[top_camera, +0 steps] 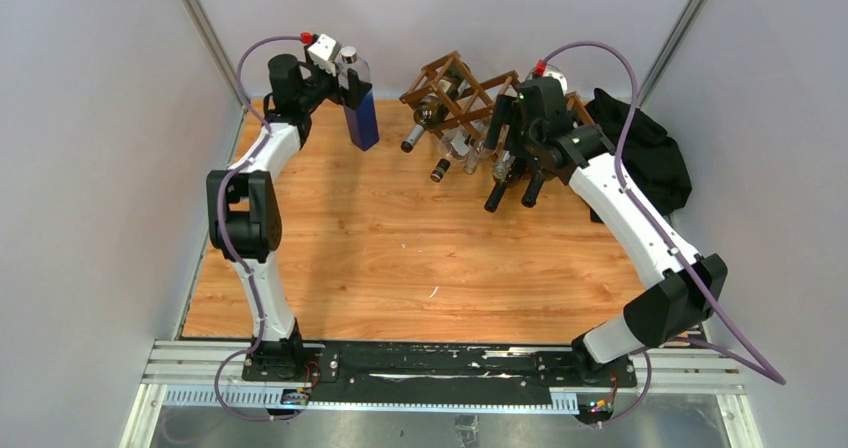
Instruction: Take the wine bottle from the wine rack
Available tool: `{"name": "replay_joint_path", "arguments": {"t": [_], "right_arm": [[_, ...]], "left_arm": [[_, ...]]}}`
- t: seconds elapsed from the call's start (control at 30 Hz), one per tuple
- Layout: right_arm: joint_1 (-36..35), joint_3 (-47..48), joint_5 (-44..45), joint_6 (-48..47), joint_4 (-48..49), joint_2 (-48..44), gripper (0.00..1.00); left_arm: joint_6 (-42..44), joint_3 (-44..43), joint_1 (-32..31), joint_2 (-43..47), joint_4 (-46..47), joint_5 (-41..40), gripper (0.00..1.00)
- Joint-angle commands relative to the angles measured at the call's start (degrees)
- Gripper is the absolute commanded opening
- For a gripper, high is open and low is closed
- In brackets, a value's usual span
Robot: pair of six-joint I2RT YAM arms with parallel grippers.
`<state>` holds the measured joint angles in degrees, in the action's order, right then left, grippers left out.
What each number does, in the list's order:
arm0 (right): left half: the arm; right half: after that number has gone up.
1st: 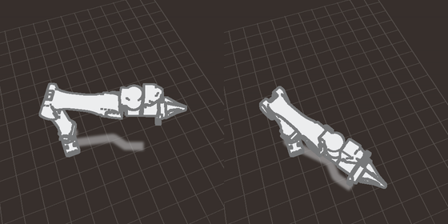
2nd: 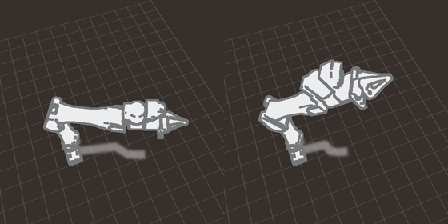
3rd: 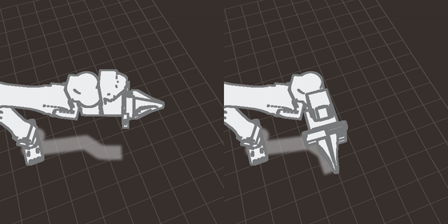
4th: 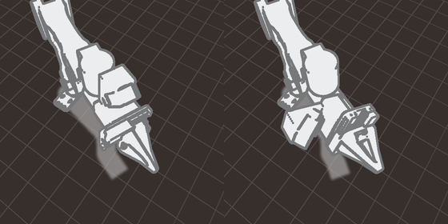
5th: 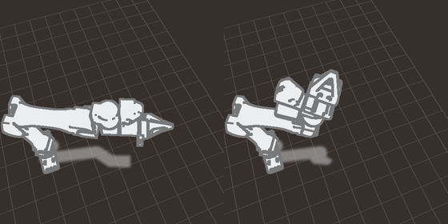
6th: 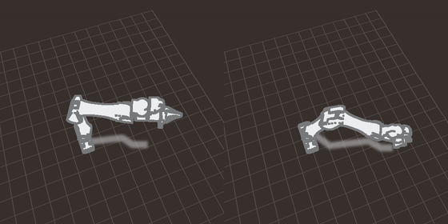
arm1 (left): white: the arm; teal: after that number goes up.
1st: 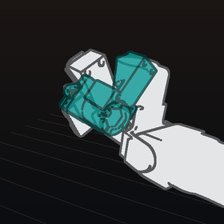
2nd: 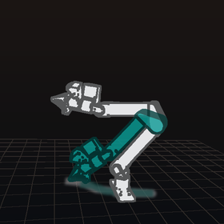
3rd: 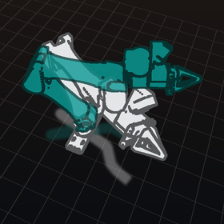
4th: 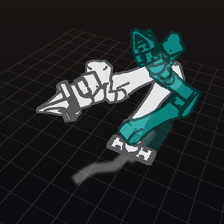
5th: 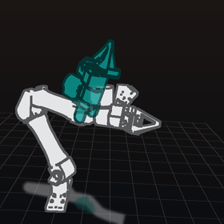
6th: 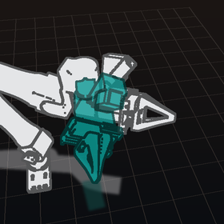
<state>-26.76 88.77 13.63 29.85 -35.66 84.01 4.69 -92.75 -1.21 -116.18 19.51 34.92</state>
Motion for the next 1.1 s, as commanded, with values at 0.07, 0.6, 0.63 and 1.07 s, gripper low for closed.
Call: {"name": "replay_joint_path", "arguments": {"t": [0.07, 0.6, 0.63, 1.07], "right_arm": [[2.47, 3.77, 1.14, 2.26, -1.5, 3.49, 0.92], [2.67, 4.41, 6.55, 7.96, -2.27, 9.55, 0.82], [2.68, 4.27, 6.69, 8.28, -2.04, 9.91, 0.8], [2.95, 3.38, 5.4, 13.26, 1.73, 13.2, 0.58]], "left_arm": [[-2.53, 0.78, 3.5, 10.61, -6.42, 4.56, 1.0], [17.15, -3.45, 6.84, 28.0, -64.04, -5.59, 1.0], [17.22, -2.09, 7.1, 29.49, -64.27, -5.8, 1.0], [16.53, 8.37, 7.42, 35.42, -65.74, -5.5, 1.0]]}}
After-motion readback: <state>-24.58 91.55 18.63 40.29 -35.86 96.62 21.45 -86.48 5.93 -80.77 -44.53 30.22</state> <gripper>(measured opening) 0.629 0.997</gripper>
